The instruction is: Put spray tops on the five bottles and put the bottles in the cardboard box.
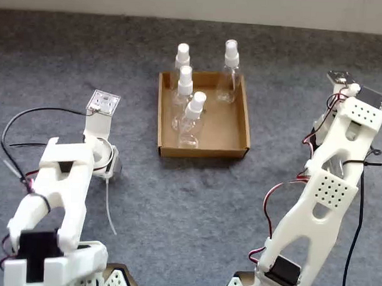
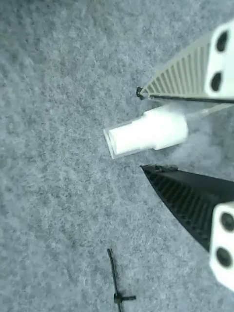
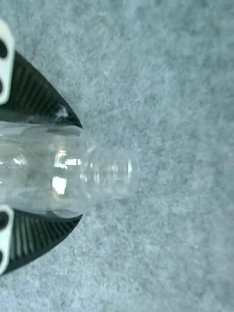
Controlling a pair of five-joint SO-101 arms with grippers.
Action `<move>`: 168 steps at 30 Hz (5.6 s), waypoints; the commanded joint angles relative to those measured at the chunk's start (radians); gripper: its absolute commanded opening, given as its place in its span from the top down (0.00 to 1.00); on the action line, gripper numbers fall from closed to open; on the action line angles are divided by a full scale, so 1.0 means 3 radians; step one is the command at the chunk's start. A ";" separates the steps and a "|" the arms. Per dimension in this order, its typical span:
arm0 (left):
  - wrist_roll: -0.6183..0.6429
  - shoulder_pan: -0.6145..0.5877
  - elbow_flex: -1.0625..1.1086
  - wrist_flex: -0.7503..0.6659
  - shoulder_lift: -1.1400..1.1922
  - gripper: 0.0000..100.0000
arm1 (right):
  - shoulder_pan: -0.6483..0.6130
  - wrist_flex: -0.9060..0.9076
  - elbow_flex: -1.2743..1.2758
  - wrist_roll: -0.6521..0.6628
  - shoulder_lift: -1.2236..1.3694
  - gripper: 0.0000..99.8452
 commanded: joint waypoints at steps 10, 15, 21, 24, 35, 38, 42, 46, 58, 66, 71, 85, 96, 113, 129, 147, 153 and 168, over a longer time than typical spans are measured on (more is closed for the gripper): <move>0.0174 -0.0023 -0.0473 -0.0184 0.0724 0.87 | -0.0013 0.0054 -0.0197 -0.0031 0.0084 0.83; 0.0174 -0.0028 -0.0540 -0.0174 0.0724 0.90 | -0.0013 0.0059 -0.0197 -0.0031 0.0084 0.80; 0.0251 -0.0028 -0.0565 -0.0184 0.0724 0.90 | -0.0023 0.0059 -0.0197 -0.0041 0.0084 0.69; 0.0266 -0.0028 -0.0565 -0.0184 0.0729 0.90 | -0.0054 0.0043 -0.0202 -0.0036 0.0084 0.67; 0.0266 -0.0028 -0.0555 -0.0189 0.0744 0.90 | -0.0253 -0.0043 -0.0621 -0.0036 0.0125 0.74; 0.0266 -0.0028 -0.0555 -0.0189 0.0749 0.90 | -0.0166 0.0054 -0.0621 -0.0031 0.0120 0.78; 0.0266 -0.0028 -0.0555 -0.0189 0.0749 0.90 | -0.0084 0.0059 -0.0621 0.0107 0.0125 0.74; 0.0266 -0.0033 -0.0550 -0.0189 0.0744 0.90 | -0.0069 0.0059 -0.0320 0.0159 0.0125 0.72; 0.0266 -0.0038 -0.0550 -0.0179 0.0729 0.90 | -0.0069 0.0049 -0.0197 0.0148 0.0100 0.85; 0.0271 -0.0043 -0.0749 -0.0159 0.0724 0.90 | -0.0038 0.0064 -0.0442 -0.0036 -0.0253 0.93; 0.0281 -0.0018 -0.1460 0.0430 0.0724 0.90 | -0.0064 0.0064 -0.0514 -0.0736 -0.0979 1.00; 0.0650 0.0678 -0.4590 0.2772 0.0248 0.90 | -0.0800 0.0074 0.0243 -0.1831 -0.2995 1.00; 0.0639 0.1465 -0.4820 0.3089 -0.0816 0.90 | -0.2227 -0.0852 0.4186 -0.1330 -0.5470 1.00; 0.0660 0.2289 -0.4718 0.1442 -0.1015 0.90 | -0.3051 -0.3567 0.8488 -0.1606 -0.9403 1.00; 0.0818 0.2591 -0.3440 0.0225 -0.0841 0.90 | -0.3097 -0.3746 0.8784 -0.1765 -0.9674 1.00; 0.0818 0.2478 -0.3301 -0.0128 -0.0852 0.90 | -0.3097 -0.3741 0.8789 -0.1765 -0.9674 1.00; 0.0823 0.2493 -0.3470 -0.0118 -0.0852 0.90 | -0.3097 -0.3741 0.8789 -0.1765 -0.9674 1.00; 0.0834 0.2749 -0.3440 0.0153 -0.0852 0.90 | -0.3102 -0.3746 0.8794 -0.1759 -0.9674 1.00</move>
